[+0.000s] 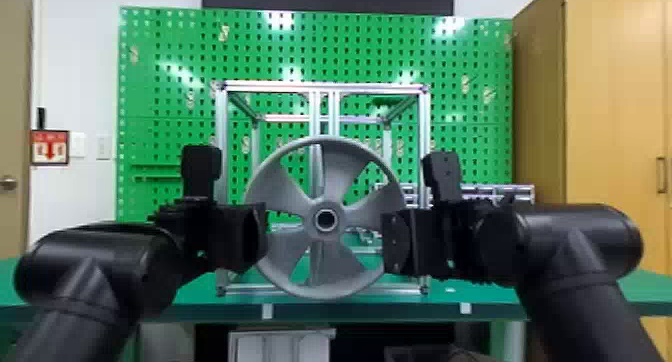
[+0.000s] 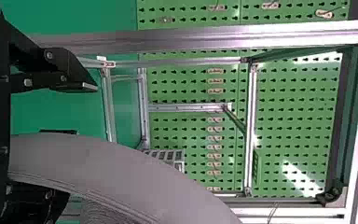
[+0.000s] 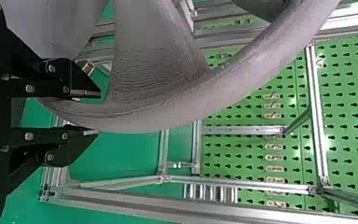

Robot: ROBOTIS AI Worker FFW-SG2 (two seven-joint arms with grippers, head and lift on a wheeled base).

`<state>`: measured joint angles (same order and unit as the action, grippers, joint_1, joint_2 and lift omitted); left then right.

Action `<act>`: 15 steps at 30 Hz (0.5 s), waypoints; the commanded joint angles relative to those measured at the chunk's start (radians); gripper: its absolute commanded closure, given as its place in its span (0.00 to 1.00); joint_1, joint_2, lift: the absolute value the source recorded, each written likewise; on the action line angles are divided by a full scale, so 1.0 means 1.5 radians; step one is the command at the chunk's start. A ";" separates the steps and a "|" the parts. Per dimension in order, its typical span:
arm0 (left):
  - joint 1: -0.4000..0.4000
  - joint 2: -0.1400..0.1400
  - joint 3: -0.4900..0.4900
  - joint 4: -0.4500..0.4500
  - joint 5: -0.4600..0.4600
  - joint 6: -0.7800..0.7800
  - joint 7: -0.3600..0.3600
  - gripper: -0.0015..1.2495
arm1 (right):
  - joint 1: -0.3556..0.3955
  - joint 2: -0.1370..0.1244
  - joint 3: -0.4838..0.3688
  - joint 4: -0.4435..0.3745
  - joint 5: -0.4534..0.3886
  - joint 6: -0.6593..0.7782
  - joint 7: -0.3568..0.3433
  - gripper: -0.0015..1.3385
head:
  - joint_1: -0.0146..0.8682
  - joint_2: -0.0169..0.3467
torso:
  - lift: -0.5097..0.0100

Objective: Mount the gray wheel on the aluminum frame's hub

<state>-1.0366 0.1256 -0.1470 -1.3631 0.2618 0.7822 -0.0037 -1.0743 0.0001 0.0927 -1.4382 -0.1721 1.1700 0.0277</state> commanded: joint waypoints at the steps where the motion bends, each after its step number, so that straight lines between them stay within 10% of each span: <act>1: 0.004 -0.001 0.000 -0.004 0.001 -0.002 0.091 0.62 | 0.003 0.001 0.001 -0.001 0.001 -0.009 -0.223 0.59 | 0.01 0.06 | 0.02; 15: 0.014 -0.002 -0.003 -0.004 0.026 -0.018 0.091 0.34 | 0.020 0.001 -0.001 -0.002 -0.007 -0.040 -0.224 0.18 | 0.01 0.06 | 0.02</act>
<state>-1.0195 0.1244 -0.1432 -1.3697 0.2891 0.7612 -0.0007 -1.0506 -0.0007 0.0918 -1.4419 -0.1775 1.1251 -0.0345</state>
